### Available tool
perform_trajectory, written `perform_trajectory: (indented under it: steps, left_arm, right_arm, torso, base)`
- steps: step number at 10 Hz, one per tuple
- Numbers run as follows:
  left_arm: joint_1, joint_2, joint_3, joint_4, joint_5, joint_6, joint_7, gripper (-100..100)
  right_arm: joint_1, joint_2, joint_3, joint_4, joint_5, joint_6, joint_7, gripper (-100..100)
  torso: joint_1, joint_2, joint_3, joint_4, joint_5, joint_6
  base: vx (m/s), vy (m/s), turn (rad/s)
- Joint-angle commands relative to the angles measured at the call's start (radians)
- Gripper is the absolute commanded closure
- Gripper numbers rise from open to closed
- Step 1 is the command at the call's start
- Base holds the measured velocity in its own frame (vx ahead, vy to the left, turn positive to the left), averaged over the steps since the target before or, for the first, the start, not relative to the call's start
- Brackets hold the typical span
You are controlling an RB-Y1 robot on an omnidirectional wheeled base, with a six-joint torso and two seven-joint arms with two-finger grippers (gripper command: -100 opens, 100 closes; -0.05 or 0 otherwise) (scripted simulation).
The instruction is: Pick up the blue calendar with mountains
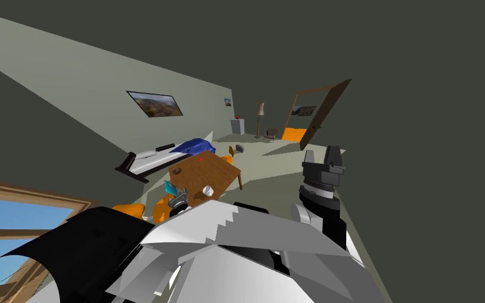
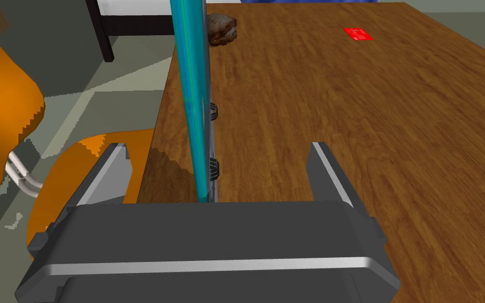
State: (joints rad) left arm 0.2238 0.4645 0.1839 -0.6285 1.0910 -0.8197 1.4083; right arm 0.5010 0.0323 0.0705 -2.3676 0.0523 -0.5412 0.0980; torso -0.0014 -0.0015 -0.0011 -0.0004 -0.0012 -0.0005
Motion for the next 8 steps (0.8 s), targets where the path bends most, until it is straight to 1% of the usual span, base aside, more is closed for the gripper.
perform_trajectory:
  steps: [1, 3, 4, 5, 8]
  left_arm:
    - [0.037, 0.034, 0.008, 0.014, 0.001, 0.004, 0.05, -100]
    - [0.037, 0.034, 0.008, 0.013, 0.001, 0.004, 0.065, -100]
    - [0.043, 0.031, 0.013, -0.006, 0.006, 0.012, 0.042, -100]
    - [0.042, 0.031, 0.011, -0.001, 0.005, 0.009, 0.05, 100]
    - [0.042, 0.031, 0.012, -0.002, 0.005, 0.009, 0.05, 100]
  right_arm:
    - [0.0, 0.0, 0.0, 0.0, 0.0, 0.0, 0.0, 0]
    - [0.0, 0.0, 0.0, 0.0, 0.0, 0.0, 0.0, 0]
    - [0.0, 0.0, 0.0, 0.0, 0.0, 0.0, 0.0, 0]
    - [0.0, 0.0, 0.0, 0.0, 0.0, 0.0, 0.0, 0]
    - [0.0, 0.0, 0.0, 0.0, 0.0, 0.0, 0.0, 0]
  torso:
    - [0.0, 0.0, 0.0, 0.0, 0.0, 0.0]
    - [0.0, 0.0, 0.0, 0.0, 0.0, 0.0]
    - [0.001, 0.0, 0.0, 0.0, 0.0, 0.0]
    - [0.002, 0.001, 0.001, 0.0, 0.001, 0.0]
    - [0.002, 0.002, 0.001, 0.0, 0.001, 0.001]
  base:
    - [0.052, -0.05, -0.153]
    - [0.038, -0.026, -0.023]
    - [0.009, -0.004, 0.004]
    - [0.0, 0.0, 0.0]
    - [0.0, 0.0, 0.005]
